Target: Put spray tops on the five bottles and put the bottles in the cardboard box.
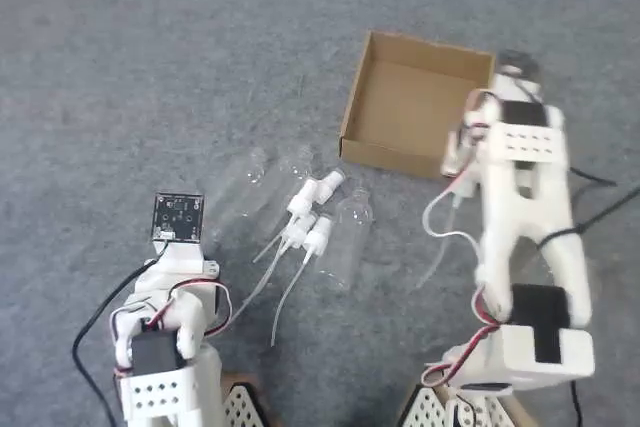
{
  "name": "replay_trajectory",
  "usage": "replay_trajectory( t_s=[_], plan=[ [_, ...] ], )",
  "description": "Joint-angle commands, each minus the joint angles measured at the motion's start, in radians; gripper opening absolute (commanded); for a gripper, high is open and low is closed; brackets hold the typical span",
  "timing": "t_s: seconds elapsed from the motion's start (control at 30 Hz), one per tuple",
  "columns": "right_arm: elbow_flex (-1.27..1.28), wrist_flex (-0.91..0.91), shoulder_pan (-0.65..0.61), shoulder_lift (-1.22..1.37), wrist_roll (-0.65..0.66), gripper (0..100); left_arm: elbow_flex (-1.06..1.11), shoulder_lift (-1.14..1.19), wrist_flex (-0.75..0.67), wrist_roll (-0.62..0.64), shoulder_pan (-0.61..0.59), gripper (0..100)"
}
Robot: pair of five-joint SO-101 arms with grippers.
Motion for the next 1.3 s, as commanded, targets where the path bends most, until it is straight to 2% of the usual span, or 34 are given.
replay_trajectory(
  t_s=[0.0,0.17,0.4,0.47,0.6,0.7,0.93,1.13,1.27],
  plan=[
    [-0.095,0.019,-0.157,-0.010,-0.055,3.2,-0.010,-0.020,0.003,-0.014,-0.005,2],
    [-0.098,-0.093,-0.360,0.002,-0.112,3.2,-0.010,-0.020,0.003,-0.014,-0.005,2],
    [-0.091,-0.160,-0.568,0.021,-0.213,3.3,-0.010,-0.020,0.003,-0.014,-0.005,2],
    [-0.086,-0.168,-0.607,0.056,-0.276,4.8,-0.010,-0.020,0.003,-0.014,-0.005,2],
    [-0.092,-0.166,-0.630,0.140,-0.440,14.8,-0.010,-0.020,0.003,-0.014,-0.005,2],
    [-0.092,-0.163,-0.625,0.159,-0.488,17.0,-0.010,-0.020,0.003,-0.014,-0.005,2],
    [-0.098,-0.133,-0.595,0.065,-0.394,17.2,-0.010,-0.020,0.003,-0.014,-0.003,2],
    [-0.172,0.065,-0.466,-0.142,-0.095,17.0,-0.010,-0.020,0.003,-0.014,-0.003,2],
    [-0.178,0.229,-0.272,-0.257,0.091,17.2,-0.010,-0.020,0.003,-0.014,-0.005,2]
  ],
)
